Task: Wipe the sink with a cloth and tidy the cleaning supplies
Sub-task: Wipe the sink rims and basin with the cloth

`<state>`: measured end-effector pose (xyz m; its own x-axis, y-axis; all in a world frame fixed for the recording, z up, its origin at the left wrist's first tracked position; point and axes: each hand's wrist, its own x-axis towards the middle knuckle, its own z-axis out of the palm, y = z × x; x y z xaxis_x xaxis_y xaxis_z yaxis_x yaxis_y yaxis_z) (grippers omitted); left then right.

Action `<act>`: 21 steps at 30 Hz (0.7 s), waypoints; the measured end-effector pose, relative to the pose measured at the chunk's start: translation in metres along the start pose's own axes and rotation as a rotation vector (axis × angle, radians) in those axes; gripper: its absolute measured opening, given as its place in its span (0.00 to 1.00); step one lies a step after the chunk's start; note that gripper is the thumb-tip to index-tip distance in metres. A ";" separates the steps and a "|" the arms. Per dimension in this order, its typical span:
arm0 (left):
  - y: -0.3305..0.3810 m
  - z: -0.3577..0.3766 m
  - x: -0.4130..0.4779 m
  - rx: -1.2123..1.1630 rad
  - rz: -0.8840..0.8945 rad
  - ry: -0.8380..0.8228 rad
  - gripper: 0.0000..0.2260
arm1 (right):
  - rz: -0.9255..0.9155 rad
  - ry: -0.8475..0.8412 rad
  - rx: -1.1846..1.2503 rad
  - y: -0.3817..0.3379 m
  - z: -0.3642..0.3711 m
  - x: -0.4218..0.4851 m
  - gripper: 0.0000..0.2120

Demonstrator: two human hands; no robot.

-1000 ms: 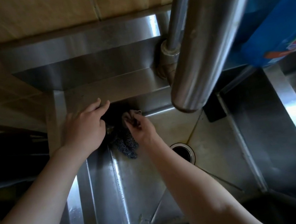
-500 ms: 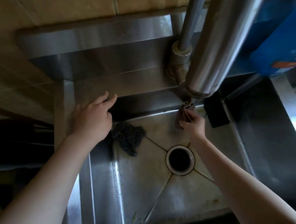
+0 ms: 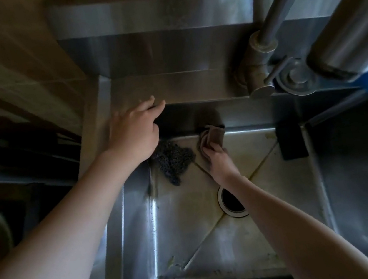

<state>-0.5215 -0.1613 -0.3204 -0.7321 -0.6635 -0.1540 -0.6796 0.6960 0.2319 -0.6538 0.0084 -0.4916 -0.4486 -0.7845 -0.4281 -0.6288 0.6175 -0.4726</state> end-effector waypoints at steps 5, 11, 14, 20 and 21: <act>0.001 -0.002 0.000 -0.013 -0.001 -0.004 0.25 | 0.063 -0.025 -0.077 0.035 -0.007 -0.015 0.26; 0.004 -0.004 0.001 -0.008 -0.011 -0.030 0.25 | 0.312 0.129 -0.043 0.095 -0.046 -0.035 0.24; 0.005 -0.006 0.001 -0.014 -0.017 -0.038 0.25 | 0.363 0.105 -0.045 0.096 -0.052 -0.029 0.26; 0.006 -0.008 0.001 -0.022 -0.027 -0.056 0.25 | 0.242 0.060 -0.021 0.045 -0.030 -0.009 0.25; 0.006 -0.008 0.002 -0.021 -0.027 -0.052 0.26 | 0.195 0.049 -0.032 0.037 -0.024 -0.008 0.26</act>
<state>-0.5264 -0.1602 -0.3115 -0.7151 -0.6668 -0.2099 -0.6986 0.6714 0.2474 -0.6888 0.0358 -0.4867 -0.5933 -0.6527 -0.4711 -0.5468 0.7563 -0.3593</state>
